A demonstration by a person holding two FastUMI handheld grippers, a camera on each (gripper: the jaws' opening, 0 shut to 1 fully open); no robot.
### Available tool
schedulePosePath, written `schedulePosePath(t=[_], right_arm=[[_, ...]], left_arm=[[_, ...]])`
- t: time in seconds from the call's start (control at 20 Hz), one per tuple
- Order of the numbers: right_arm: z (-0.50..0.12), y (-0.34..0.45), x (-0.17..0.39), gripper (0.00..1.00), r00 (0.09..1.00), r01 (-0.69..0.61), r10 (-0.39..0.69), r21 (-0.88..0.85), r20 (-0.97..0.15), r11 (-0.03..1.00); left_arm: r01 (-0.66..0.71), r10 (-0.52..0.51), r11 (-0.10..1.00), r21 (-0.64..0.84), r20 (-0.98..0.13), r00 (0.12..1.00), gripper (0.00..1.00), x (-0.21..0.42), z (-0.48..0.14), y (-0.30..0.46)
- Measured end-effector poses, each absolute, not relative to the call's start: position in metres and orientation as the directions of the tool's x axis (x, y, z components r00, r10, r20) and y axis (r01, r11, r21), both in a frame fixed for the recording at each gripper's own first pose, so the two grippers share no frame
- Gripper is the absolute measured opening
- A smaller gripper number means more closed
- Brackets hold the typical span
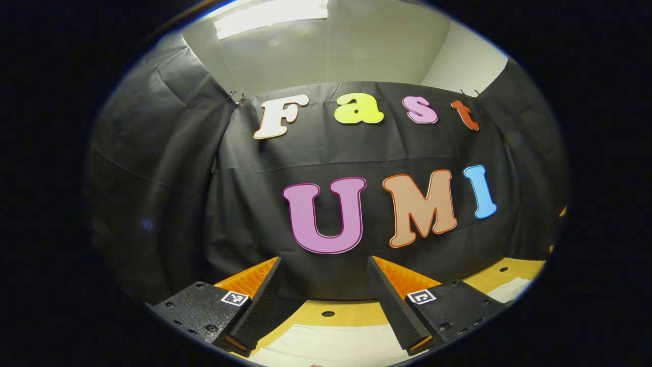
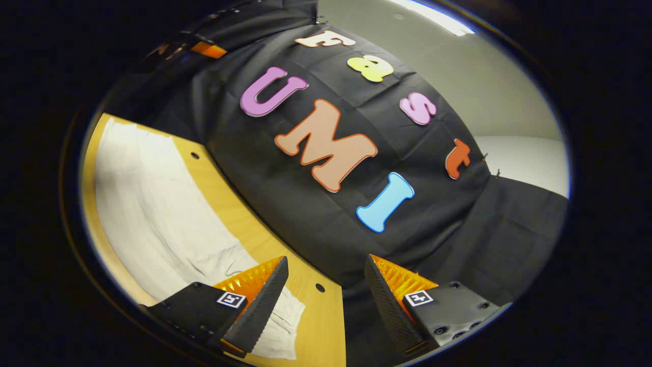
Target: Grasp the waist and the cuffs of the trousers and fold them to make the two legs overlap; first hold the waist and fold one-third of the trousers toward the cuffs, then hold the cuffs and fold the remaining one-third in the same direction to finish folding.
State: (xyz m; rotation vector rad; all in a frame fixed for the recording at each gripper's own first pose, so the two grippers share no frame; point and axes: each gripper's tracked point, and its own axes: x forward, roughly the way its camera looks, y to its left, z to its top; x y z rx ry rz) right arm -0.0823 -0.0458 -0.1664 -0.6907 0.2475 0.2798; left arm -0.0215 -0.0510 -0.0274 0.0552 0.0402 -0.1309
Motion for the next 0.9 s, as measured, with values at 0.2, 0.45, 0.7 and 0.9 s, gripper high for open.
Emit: schedulePosePath(t=[0.2,0.45,0.7,0.9], right_arm=[[-0.222,-0.035,-0.112,0.97,0.879,-0.464,0.229,-0.638,-0.419,0.614],[-0.277,-0.031,-0.145,0.97,0.797,-0.592,0.267,-0.614,-0.542,0.521],[-0.326,-0.044,-0.168,0.97,0.718,-0.690,0.264,-0.608,-0.644,0.394],[-0.360,-0.058,-0.194,0.98,0.636,-0.766,0.250,-0.556,-0.730,0.323]], left_arm=[[0.129,-0.125,0.989,0.070,-0.059,0.990,0.96,-0.023,-0.033,-0.051],[0.126,-0.119,0.987,0.097,-0.079,0.990,0.96,-0.026,-0.041,-0.047],[0.121,-0.110,0.986,0.118,-0.099,0.989,0.96,-0.029,-0.046,-0.044],[0.121,-0.107,0.983,0.140,-0.107,0.989,0.99,-0.029,-0.049,-0.043]])
